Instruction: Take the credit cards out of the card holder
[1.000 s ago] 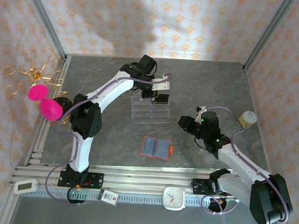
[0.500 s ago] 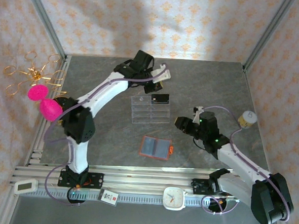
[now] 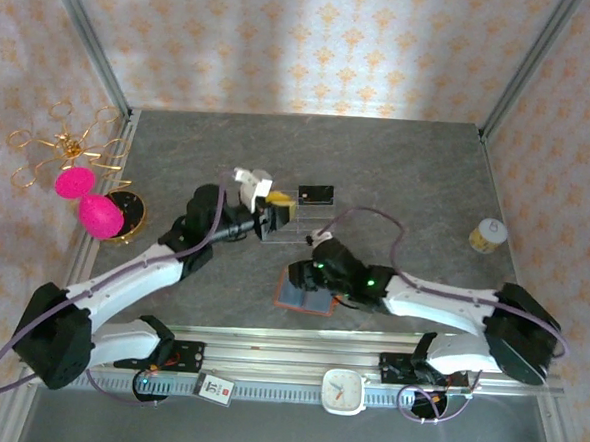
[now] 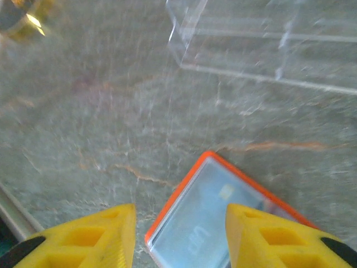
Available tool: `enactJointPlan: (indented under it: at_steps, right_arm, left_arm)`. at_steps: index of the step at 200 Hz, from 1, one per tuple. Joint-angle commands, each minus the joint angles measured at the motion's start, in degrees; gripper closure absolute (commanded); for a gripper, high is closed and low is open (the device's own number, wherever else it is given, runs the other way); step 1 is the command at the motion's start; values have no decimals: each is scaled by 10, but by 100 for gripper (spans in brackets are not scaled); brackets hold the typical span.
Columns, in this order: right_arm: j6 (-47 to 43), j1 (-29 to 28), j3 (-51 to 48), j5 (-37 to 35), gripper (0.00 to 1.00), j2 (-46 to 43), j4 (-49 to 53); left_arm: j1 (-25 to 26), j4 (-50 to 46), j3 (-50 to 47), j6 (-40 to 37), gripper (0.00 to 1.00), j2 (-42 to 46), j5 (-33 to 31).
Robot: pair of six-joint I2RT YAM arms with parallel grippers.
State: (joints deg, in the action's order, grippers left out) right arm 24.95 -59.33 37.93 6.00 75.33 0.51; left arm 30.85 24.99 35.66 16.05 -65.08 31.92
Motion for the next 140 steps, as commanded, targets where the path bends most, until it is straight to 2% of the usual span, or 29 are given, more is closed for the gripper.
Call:
enactJointPlan:
  at_steps: [1, 31, 47, 82, 117, 140]
  right_arm:
    - [-15, -39, 45, -100, 55, 64, 35]
    - [-8, -83, 97, -168, 55, 150, 79]
    - [-1, -91, 107, -178, 55, 176, 87]
    - [13, -104, 121, -200, 58, 223, 110]
    - [21, -105, 116, -201, 81, 246, 104]
    - [23, -105, 88, -208, 98, 217, 62]
  left_arm:
    - [19, 93, -77, 143, 70, 75, -81]
    - [32, 55, -171, 196, 71, 185, -133]
    - [36, 32, -204, 209, 71, 234, -148]
    - [39, -1, -245, 224, 71, 284, -162]
    - [40, 5, -272, 235, 72, 274, -148]
    - [45, 17, -286, 240, 75, 260, -142]
